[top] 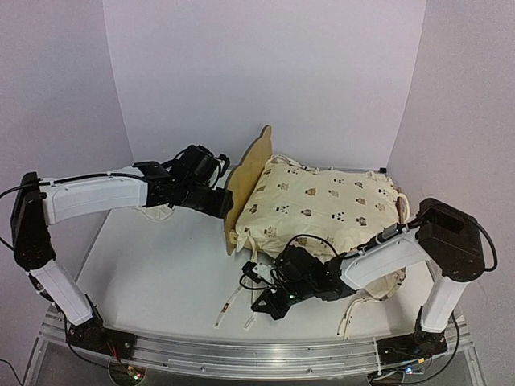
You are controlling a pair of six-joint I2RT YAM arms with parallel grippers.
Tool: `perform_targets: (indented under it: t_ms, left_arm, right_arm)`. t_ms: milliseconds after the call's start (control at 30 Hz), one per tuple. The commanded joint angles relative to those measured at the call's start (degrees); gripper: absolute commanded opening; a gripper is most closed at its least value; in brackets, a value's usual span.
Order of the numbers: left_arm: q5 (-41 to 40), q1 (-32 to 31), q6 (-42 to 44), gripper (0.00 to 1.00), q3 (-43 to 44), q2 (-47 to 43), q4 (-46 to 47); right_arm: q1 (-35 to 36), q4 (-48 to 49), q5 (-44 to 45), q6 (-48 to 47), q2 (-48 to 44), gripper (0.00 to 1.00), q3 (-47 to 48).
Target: Set up the pet bed
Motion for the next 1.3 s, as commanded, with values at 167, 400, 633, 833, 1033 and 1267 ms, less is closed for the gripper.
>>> perform_targets:
  t_ms: [167, 400, 633, 833, 1033, 1267]
  left_arm:
    - [-5.5, -10.2, -8.3, 0.61, -6.8, -11.5, -11.2]
    - [1.6, -17.3, -13.9, 0.53, -15.9, -12.8, -8.4]
    - [7.0, -21.0, -15.1, 0.53, -20.2, -10.4, -3.8]
    - [9.6, -21.5, -13.9, 0.52, -22.0, -5.9, 0.1]
    - [9.2, -21.6, -13.2, 0.52, -22.8, -0.6, 1.0]
    - [6.8, -21.6, -13.0, 0.43, -22.2, 3.9, 0.0]
  right_arm:
    - [0.9, -8.6, 0.2, 5.2, 4.4, 0.00, 7.5]
    - [0.4, -10.5, 5.4, 5.5, 6.2, 0.01, 8.8]
    - [-0.1, -13.1, 6.3, 4.9, 3.4, 0.16, 7.9]
    - [-0.2, -17.9, 6.5, 4.0, -1.1, 0.32, 6.5]
    - [-0.2, -23.0, 9.8, 4.1, -6.8, 0.43, 5.5]
    - [-0.2, -23.8, 11.8, 4.4, -13.8, 0.51, 3.2]
